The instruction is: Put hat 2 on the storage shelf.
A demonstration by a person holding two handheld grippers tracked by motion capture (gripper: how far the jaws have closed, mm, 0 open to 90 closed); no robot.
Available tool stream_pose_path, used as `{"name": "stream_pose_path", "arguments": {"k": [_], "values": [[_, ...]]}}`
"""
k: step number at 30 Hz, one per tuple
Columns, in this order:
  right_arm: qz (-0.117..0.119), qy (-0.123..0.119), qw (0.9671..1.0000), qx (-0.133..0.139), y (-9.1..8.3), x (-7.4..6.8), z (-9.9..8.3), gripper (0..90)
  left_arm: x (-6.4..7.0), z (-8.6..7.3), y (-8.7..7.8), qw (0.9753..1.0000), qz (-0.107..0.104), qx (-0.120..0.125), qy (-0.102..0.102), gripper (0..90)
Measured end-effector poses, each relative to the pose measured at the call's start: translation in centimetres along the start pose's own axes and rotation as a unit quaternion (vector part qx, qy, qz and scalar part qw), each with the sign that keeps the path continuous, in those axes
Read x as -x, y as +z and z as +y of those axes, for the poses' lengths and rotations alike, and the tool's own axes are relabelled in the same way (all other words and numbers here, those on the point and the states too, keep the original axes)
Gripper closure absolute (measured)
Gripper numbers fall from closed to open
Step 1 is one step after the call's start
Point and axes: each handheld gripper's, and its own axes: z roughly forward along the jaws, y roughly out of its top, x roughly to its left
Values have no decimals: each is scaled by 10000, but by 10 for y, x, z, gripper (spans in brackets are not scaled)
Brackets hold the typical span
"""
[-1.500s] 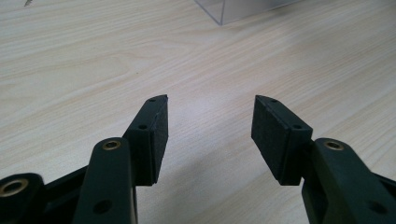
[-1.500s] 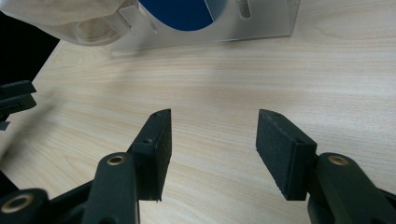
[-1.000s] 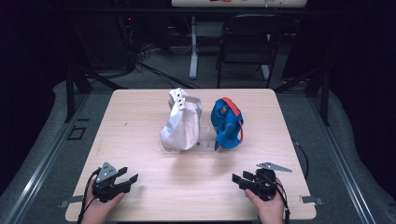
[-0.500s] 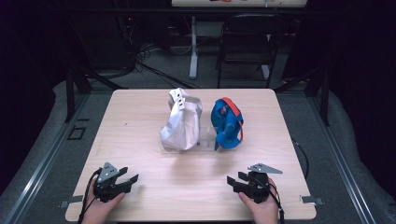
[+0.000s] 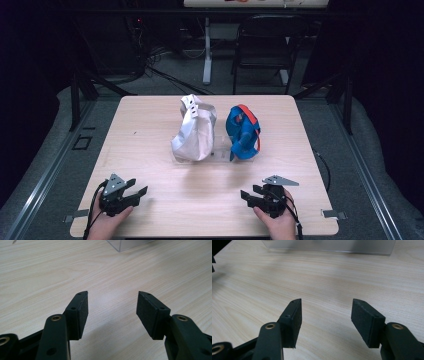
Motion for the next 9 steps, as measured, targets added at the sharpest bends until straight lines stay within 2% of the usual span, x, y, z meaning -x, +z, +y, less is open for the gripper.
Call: {"name": "stream_pose_path", "arguments": {"k": [1, 3, 4, 6, 8, 9], "values": [[12, 17, 10000, -49, -1, 1, 1, 427, 0, 0, 0, 10000, 0, -1, 2, 435], [163, 202, 9996, -53, 1, 2, 1, 431, 2, 1, -1, 10000, -60, 25, -7, 436], [260, 289, 9992, -84, 1, 4, 1, 434, 3, 1, -2, 9999, -115, 17, -24, 436], [537, 583, 9968, -61, 0, 8, 1, 438, 7, 2, -2, 9994, -298, 170, -104, 436], [898, 1031, 9906, -17, -3, 14, 2, 438, 15, 6, -1, 9986, -462, 242, -78, 436], [1176, 1356, 9837, 113, -4, 18, 1, 439, 15, 6, -1, 9986, -462, 242, -78, 434]]}}
